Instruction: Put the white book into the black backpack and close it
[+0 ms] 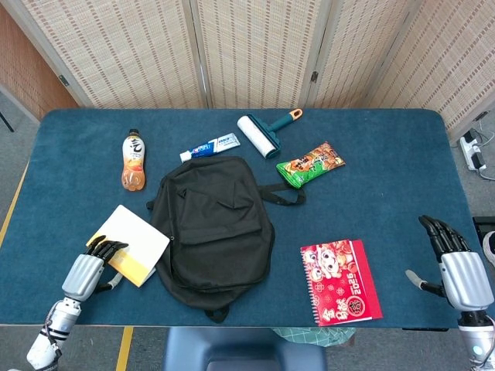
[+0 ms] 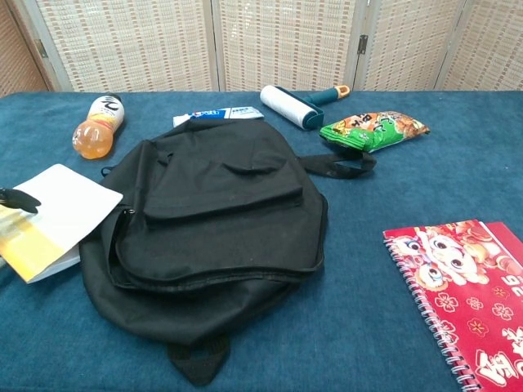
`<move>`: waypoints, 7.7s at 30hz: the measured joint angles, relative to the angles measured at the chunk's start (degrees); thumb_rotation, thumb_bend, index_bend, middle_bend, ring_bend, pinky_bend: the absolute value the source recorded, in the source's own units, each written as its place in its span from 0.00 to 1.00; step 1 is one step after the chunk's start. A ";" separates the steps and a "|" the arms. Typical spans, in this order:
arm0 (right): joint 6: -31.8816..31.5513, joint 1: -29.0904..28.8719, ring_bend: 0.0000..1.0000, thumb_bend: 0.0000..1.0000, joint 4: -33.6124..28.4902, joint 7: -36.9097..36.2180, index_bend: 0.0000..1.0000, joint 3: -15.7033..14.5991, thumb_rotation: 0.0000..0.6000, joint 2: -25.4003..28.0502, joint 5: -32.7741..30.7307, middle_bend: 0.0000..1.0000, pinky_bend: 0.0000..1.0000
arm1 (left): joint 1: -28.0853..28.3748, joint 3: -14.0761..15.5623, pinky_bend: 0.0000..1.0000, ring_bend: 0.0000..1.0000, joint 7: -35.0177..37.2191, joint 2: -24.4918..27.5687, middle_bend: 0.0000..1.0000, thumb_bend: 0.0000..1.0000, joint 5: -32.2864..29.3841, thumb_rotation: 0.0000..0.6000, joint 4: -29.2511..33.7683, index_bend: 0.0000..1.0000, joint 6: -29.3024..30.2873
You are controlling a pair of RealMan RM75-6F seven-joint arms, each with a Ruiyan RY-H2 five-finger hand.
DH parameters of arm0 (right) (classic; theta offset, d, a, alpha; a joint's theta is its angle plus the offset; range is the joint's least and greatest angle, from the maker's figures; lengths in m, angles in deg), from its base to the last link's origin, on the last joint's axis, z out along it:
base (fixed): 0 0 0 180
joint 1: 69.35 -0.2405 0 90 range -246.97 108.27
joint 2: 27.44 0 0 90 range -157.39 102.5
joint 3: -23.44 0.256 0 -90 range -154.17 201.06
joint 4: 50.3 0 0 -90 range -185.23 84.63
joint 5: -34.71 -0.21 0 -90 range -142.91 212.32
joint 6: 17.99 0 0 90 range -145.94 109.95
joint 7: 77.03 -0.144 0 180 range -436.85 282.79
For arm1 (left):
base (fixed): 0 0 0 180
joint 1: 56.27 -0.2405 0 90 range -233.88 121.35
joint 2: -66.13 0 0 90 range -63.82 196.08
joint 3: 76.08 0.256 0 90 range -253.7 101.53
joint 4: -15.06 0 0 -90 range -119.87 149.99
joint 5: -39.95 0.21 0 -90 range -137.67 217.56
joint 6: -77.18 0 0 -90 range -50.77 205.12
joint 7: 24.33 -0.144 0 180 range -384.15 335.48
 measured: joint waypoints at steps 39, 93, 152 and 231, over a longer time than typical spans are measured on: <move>1.16 -0.02 0.11 0.17 -0.03 0.33 0.00 -0.10 1.00 0.02 -0.68 0.13 0.17 | 1.49 -4.33 0.23 0.35 7.25 -9.93 0.42 0.38 -3.15 1.00 -11.81 0.62 6.39; 35.29 -24.40 0.16 0.22 -9.55 9.71 0.17 1.52 1.00 -9.46 2.31 0.19 0.22 | 2.12 -6.97 0.31 0.52 -4.47 2.93 0.64 0.54 0.99 1.00 1.70 0.71 29.77; 47.44 -51.68 0.26 0.60 2.82 24.77 0.70 10.01 1.00 -28.67 -34.79 0.39 0.33 | 3.93 -7.19 0.31 0.52 -2.48 2.87 0.64 0.54 2.86 1.00 -0.04 0.70 28.38; 38.58 -67.06 0.34 0.71 8.47 10.24 0.69 31.19 1.00 -38.12 -63.63 0.42 0.40 | 17.11 1.51 0.49 0.60 -18.89 -9.32 0.71 0.54 15.44 1.00 -5.28 0.72 17.16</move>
